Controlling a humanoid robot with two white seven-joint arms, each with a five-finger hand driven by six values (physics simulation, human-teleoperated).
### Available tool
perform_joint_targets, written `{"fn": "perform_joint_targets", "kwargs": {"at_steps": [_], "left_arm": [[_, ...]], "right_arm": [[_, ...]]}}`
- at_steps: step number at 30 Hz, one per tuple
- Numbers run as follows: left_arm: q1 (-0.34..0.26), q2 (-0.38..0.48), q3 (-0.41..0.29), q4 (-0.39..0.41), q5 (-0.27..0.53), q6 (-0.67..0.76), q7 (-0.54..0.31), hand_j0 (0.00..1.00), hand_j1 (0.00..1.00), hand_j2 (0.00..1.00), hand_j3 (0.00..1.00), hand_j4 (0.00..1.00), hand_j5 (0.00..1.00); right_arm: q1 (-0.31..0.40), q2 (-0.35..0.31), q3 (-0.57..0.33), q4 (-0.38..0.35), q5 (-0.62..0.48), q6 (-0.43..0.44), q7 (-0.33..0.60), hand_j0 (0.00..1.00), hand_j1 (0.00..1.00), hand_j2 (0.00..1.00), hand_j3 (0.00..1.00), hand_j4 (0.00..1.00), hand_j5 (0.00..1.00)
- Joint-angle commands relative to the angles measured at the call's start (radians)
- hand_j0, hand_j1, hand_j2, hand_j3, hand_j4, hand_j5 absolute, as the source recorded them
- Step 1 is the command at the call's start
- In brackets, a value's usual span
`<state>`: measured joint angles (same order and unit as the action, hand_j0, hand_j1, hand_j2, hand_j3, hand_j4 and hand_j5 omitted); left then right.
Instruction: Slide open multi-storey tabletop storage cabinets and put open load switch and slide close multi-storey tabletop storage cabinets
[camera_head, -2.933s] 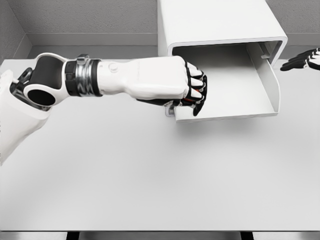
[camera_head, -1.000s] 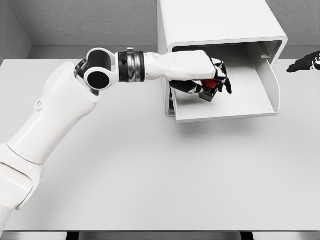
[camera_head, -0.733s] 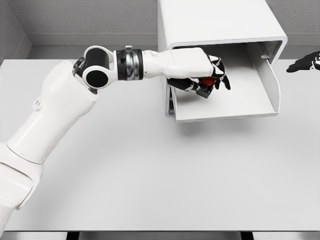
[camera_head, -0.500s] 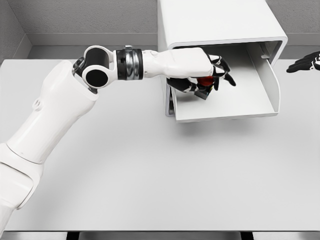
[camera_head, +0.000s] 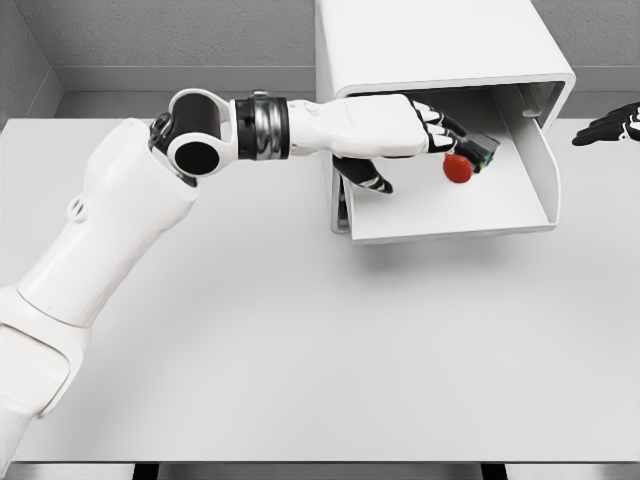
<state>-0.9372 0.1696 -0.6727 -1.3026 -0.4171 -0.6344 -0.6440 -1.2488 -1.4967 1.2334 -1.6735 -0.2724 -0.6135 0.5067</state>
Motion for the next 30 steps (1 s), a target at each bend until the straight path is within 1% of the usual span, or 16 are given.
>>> {"fn": "perform_joint_targets", "kwargs": {"at_steps": [1, 2, 3, 7, 14, 15, 16, 18, 19, 21, 22, 23, 24, 26, 28, 30], "left_arm": [[0.000, -0.007, -0.001, 0.002, 0.015, 0.024, 0.033, 0.95, 0.95, 0.95, 0.95, 0.95, 0.95], [0.000, -0.007, -0.001, -0.001, 0.023, 0.024, 0.033, 0.96, 0.96, 0.96, 0.96, 0.96, 0.96], [0.000, -0.002, -0.001, -0.009, 0.066, 0.024, 0.033, 0.99, 0.99, 0.99, 0.99, 0.99, 0.99], [0.002, 0.005, -0.002, -0.047, 0.153, 0.024, 0.033, 1.00, 1.00, 1.00, 1.00, 1.00, 1.00], [0.009, 0.014, -0.005, -0.047, 0.159, 0.024, 0.033, 1.00, 1.00, 1.00, 1.00, 1.00, 1.00], [0.009, 0.050, -0.007, -0.061, 0.176, 0.024, 0.033, 1.00, 1.00, 1.00, 1.00, 1.00, 1.00], [0.009, 0.102, -0.018, -0.101, 0.244, 0.024, 0.033, 1.00, 1.00, 1.00, 1.00, 1.00, 1.00], [0.017, 0.258, -0.034, -0.230, 0.389, 0.024, 0.033, 1.00, 1.00, 1.00, 1.00, 1.00, 1.00], [0.017, 0.327, -0.061, -0.293, 0.458, 0.024, 0.033, 1.00, 1.00, 1.00, 1.00, 1.00, 1.00], [0.020, 0.456, -0.100, -0.409, 0.563, 0.024, 0.033, 1.00, 1.00, 1.00, 1.00, 1.00, 1.00], [0.034, 0.504, -0.105, -0.435, 0.592, 0.024, 0.033, 1.00, 1.00, 1.00, 1.00, 1.00, 1.00], [0.069, 0.559, -0.105, -0.455, 0.606, 0.024, 0.033, 1.00, 1.00, 1.00, 1.00, 1.00, 1.00], [0.080, 0.607, -0.104, -0.460, 0.609, 0.024, 0.033, 1.00, 1.00, 1.00, 1.00, 1.00, 1.00], [0.087, 0.637, -0.097, -0.460, 0.612, 0.024, 0.033, 1.00, 1.00, 1.00, 1.00, 1.00, 1.00], [0.106, 0.691, -0.088, -0.460, 0.639, 0.024, 0.033, 1.00, 1.00, 1.00, 1.00, 1.00, 1.00], [0.147, 0.719, -0.085, -0.458, 0.633, 0.024, 0.033, 1.00, 1.00, 1.00, 1.00, 1.00, 1.00]], "right_arm": [[0.000, -0.002, -0.002, 0.000, -0.007, 0.003, -0.001, 1.00, 1.00, 1.00, 1.00, 1.00, 1.00], [0.000, -0.002, -0.002, -0.002, -0.007, 0.003, -0.001, 1.00, 1.00, 1.00, 1.00, 1.00, 1.00], [0.000, -0.004, -0.002, -0.002, -0.007, 0.003, -0.001, 1.00, 1.00, 1.00, 1.00, 1.00, 1.00], [0.000, -0.004, -0.002, 0.000, -0.007, 0.003, -0.001, 1.00, 1.00, 1.00, 1.00, 1.00, 1.00], [0.000, -0.004, -0.002, -0.002, -0.007, 0.003, -0.001, 1.00, 1.00, 1.00, 1.00, 1.00, 1.00], [0.000, -0.004, -0.002, 0.000, -0.007, 0.003, -0.001, 1.00, 1.00, 1.00, 1.00, 1.00, 1.00], [0.002, -0.002, -0.002, 0.000, -0.007, 0.003, -0.001, 1.00, 1.00, 1.00, 1.00, 1.00, 1.00], [0.000, -0.002, -0.002, -0.002, -0.005, 0.003, 0.003, 1.00, 1.00, 1.00, 1.00, 1.00, 1.00], [0.000, -0.002, -0.002, -0.002, -0.005, 0.003, 0.003, 1.00, 1.00, 1.00, 1.00, 1.00, 1.00], [0.008, 0.004, -0.002, -0.002, -0.007, 0.003, 0.001, 1.00, 1.00, 1.00, 1.00, 1.00, 1.00], [0.008, 0.009, -0.002, -0.002, -0.007, 0.003, 0.001, 1.00, 1.00, 1.00, 1.00, 1.00, 1.00], [0.008, 0.019, -0.002, -0.003, -0.007, 0.003, -0.001, 1.00, 1.00, 1.00, 1.00, 1.00, 1.00], [0.008, 0.039, -0.002, -0.005, -0.007, 0.003, -0.005, 1.00, 1.00, 1.00, 1.00, 1.00, 1.00], [0.011, 0.053, -0.002, -0.006, -0.007, 0.003, -0.063, 1.00, 1.00, 1.00, 1.00, 1.00, 1.00], [0.011, 0.093, -0.002, -0.009, -0.007, 0.003, -0.085, 1.00, 1.00, 1.00, 1.00, 1.00, 1.00], [0.012, 0.095, -0.002, -0.009, -0.007, 0.003, -0.123, 1.00, 1.00, 1.00, 1.00, 1.00, 1.00]]}}
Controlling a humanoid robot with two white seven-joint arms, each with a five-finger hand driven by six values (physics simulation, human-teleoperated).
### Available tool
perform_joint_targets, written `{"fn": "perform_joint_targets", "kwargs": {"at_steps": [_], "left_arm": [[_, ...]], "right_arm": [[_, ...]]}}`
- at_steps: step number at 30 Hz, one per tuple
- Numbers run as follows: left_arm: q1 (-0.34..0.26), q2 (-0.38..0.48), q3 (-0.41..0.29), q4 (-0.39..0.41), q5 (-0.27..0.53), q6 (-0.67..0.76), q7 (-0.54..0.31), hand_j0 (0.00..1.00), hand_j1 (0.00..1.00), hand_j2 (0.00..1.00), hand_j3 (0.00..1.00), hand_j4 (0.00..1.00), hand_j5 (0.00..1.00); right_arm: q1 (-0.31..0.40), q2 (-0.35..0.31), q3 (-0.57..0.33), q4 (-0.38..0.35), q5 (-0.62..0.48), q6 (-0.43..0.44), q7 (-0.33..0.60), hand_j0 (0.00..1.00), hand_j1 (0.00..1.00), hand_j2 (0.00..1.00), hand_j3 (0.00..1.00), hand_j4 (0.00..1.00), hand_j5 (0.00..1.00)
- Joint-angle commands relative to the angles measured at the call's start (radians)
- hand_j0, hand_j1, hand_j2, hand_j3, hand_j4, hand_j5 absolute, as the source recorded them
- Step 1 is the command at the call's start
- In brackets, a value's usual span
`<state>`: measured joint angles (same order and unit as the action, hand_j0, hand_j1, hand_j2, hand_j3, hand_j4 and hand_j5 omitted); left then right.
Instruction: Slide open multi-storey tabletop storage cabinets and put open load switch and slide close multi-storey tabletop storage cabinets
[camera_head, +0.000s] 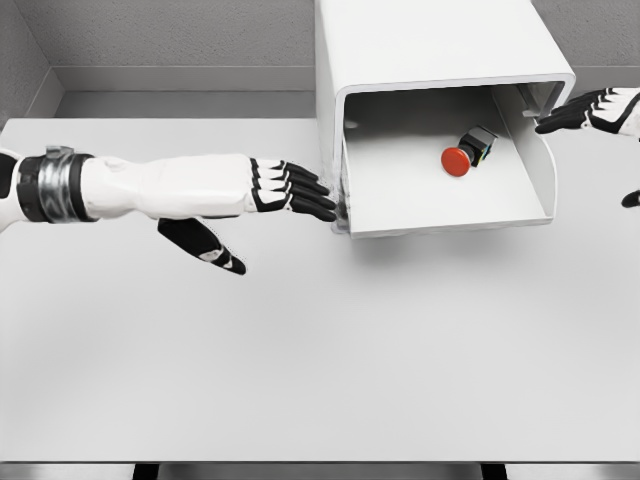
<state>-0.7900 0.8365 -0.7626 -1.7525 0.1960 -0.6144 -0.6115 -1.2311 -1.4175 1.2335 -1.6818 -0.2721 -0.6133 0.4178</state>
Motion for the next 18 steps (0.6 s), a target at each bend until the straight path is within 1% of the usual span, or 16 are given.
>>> {"fn": "perform_joint_targets", "kwargs": {"at_steps": [1, 2, 3, 4, 7, 11, 12, 14, 18], "left_arm": [[0.002, 0.058, 0.005, -0.004, 0.019, 0.004, 0.001, 1.00, 1.00, 1.00, 1.00, 1.00, 1.00], [0.003, 0.081, 0.014, -0.005, 0.019, 0.004, 0.001, 1.00, 1.00, 1.00, 1.00, 1.00, 1.00], [0.020, 0.095, 0.019, -0.004, 0.017, 0.004, 0.001, 1.00, 1.00, 1.00, 1.00, 1.00, 1.00], [0.029, 0.096, 0.019, -0.002, 0.016, 0.004, 0.001, 1.00, 1.00, 1.00, 1.00, 1.00, 1.00], [0.029, 0.112, 0.019, -0.002, 0.017, 0.004, 0.001, 1.00, 1.00, 1.00, 1.00, 1.00, 1.00], [0.028, 0.110, 0.019, 0.001, 0.017, 0.004, 0.001, 1.00, 1.00, 1.00, 1.00, 1.00, 1.00], [0.026, 0.110, 0.019, 0.001, 0.017, 0.004, 0.001, 1.00, 1.00, 1.00, 1.00, 1.00, 1.00], [0.028, 0.110, 0.019, 0.001, 0.017, 0.004, 0.001, 1.00, 1.00, 1.00, 1.00, 1.00, 1.00], [0.029, 0.110, 0.019, -0.001, 0.019, 0.004, 0.001, 1.00, 1.00, 1.00, 1.00, 1.00, 1.00]], "right_arm": [[0.001, 0.015, -0.002, -0.003, -0.006, 0.002, -0.048, 1.00, 1.00, 1.00, 1.00, 1.00, 1.00], [0.005, 0.018, -0.002, -0.004, -0.007, 0.002, -0.062, 1.00, 1.00, 1.00, 1.00, 1.00, 1.00], [0.005, 0.028, -0.002, -0.004, -0.007, 0.002, -0.071, 1.00, 1.00, 1.00, 1.00, 1.00, 1.00], [0.007, 0.035, -0.002, -0.004, -0.006, 0.002, -0.076, 1.00, 1.00, 1.00, 1.00, 1.00, 1.00], [0.036, 0.084, -0.002, -0.004, -0.007, 0.002, -0.077, 1.00, 1.00, 1.00, 1.00, 1.00, 1.00], [0.061, 0.088, -0.002, -0.006, -0.006, 0.002, -0.097, 1.00, 1.00, 1.00, 1.00, 1.00, 1.00], [0.067, 0.097, -0.002, -0.004, -0.007, 0.002, -0.105, 1.00, 1.00, 1.00, 1.00, 1.00, 1.00], [0.093, 0.101, -0.002, -0.004, -0.007, 0.002, -0.106, 1.00, 1.00, 1.00, 1.00, 1.00, 1.00], [0.114, 0.103, -0.002, -0.004, -0.007, 0.002, -0.108, 1.00, 1.00, 1.00, 1.00, 1.00, 1.00]]}}
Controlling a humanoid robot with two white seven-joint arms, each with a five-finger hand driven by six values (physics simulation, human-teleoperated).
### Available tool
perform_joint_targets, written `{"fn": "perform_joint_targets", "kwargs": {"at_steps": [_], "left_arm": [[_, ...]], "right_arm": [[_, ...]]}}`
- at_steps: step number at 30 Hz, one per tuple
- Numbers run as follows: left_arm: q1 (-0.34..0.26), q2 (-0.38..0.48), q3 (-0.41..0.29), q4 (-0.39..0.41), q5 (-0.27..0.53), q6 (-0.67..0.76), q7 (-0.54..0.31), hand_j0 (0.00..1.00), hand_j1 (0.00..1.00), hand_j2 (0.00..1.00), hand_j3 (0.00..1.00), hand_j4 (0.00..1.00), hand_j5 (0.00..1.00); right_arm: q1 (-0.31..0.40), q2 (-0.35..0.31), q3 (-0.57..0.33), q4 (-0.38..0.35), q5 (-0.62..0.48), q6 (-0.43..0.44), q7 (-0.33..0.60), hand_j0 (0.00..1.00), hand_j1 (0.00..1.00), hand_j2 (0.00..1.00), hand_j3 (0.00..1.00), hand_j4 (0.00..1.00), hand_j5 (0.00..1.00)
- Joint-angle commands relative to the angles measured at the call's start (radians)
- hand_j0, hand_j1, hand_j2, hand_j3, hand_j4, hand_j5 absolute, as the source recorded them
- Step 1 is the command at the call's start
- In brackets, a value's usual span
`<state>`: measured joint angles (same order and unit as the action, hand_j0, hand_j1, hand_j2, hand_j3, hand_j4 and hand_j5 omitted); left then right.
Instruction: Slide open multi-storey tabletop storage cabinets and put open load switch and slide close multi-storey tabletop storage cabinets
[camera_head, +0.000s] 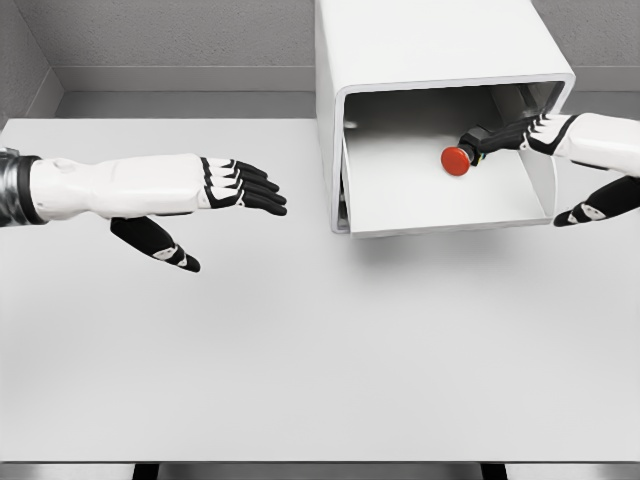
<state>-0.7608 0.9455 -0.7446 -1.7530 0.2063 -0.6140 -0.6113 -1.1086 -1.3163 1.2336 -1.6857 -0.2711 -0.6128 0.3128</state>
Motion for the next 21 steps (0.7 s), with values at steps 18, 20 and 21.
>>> {"fn": "perform_joint_targets", "kwargs": {"at_steps": [18, 20, 21], "left_arm": [[0.000, 0.019, 0.013, 0.001, 0.007, 0.003, 0.000, 1.00, 1.00, 1.00, 1.00, 1.00, 1.00], [0.000, 0.019, 0.013, 0.001, 0.007, 0.003, 0.000, 1.00, 1.00, 1.00, 1.00, 1.00, 1.00], [0.002, 0.019, 0.013, 0.001, 0.007, 0.003, 0.000, 1.00, 1.00, 1.00, 1.00, 1.00, 1.00]], "right_arm": [[0.059, 0.107, 0.001, 0.004, -0.003, 0.002, 0.017, 1.00, 1.00, 1.00, 1.00, 1.00, 1.00], [0.052, 0.111, -0.002, 0.008, 0.020, 0.002, 0.023, 1.00, 1.00, 1.00, 1.00, 1.00, 1.00], [0.047, 0.111, -0.003, 0.009, 0.024, 0.002, 0.025, 1.00, 1.00, 1.00, 1.00, 1.00, 1.00]]}}
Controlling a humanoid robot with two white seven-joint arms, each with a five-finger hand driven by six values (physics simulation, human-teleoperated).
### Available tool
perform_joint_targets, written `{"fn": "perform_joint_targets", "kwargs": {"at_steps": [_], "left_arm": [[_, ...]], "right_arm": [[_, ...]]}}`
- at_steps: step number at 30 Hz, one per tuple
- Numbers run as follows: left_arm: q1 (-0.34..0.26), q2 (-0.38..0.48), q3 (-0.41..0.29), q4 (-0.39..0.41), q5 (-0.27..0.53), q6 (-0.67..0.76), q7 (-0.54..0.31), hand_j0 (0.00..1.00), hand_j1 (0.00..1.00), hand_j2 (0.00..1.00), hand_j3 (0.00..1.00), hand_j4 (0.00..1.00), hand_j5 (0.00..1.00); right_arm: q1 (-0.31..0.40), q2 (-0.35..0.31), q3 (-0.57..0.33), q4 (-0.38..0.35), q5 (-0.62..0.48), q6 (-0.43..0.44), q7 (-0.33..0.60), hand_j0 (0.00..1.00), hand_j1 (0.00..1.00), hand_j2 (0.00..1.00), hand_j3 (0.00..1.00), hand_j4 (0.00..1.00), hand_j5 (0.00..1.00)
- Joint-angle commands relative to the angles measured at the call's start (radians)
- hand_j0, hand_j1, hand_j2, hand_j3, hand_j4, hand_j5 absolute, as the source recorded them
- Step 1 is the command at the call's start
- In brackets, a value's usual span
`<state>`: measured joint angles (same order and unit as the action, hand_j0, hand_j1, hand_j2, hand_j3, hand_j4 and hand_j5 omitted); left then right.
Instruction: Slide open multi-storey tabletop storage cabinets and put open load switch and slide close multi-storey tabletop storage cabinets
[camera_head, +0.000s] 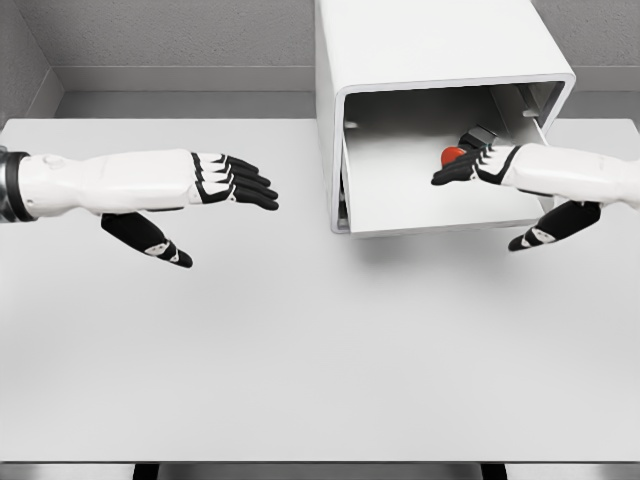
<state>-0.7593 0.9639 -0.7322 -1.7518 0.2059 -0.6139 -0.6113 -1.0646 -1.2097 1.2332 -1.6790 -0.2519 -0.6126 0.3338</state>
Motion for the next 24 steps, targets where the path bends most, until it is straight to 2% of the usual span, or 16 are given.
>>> {"fn": "perform_joint_targets", "kwargs": {"at_steps": [1, 12, 18, 24], "left_arm": [[-0.002, 0.001, 0.000, 0.000, 0.009, 0.003, 0.000, 1.00, 1.00, 1.00, 1.00, 1.00, 1.00], [0.000, 0.003, -0.001, 0.000, 0.007, 0.003, 0.000, 1.00, 1.00, 1.00, 1.00, 1.00, 1.00], [0.000, 0.004, 0.000, 0.000, 0.004, 0.003, 0.000, 1.00, 1.00, 1.00, 1.00, 1.00, 1.00], [0.005, 0.006, -0.001, 0.003, 0.000, 0.003, 0.000, 1.00, 1.00, 1.00, 1.00, 1.00, 1.00]], "right_arm": [[0.000, 0.006, -0.004, 0.004, 0.020, 0.002, 0.007, 1.00, 1.00, 1.00, 1.00, 1.00, 1.00], [0.003, 0.050, -0.012, 0.018, 0.122, 0.002, 0.007, 1.00, 1.00, 1.00, 1.00, 1.00, 1.00], [-0.008, 0.076, -0.026, 0.094, 0.140, 0.002, 0.008, 1.00, 1.00, 1.00, 1.00, 1.00, 1.00], [-0.014, 0.121, -0.026, 0.139, 0.183, 0.002, 0.007, 1.00, 1.00, 1.00, 1.00, 1.00, 1.00]]}}
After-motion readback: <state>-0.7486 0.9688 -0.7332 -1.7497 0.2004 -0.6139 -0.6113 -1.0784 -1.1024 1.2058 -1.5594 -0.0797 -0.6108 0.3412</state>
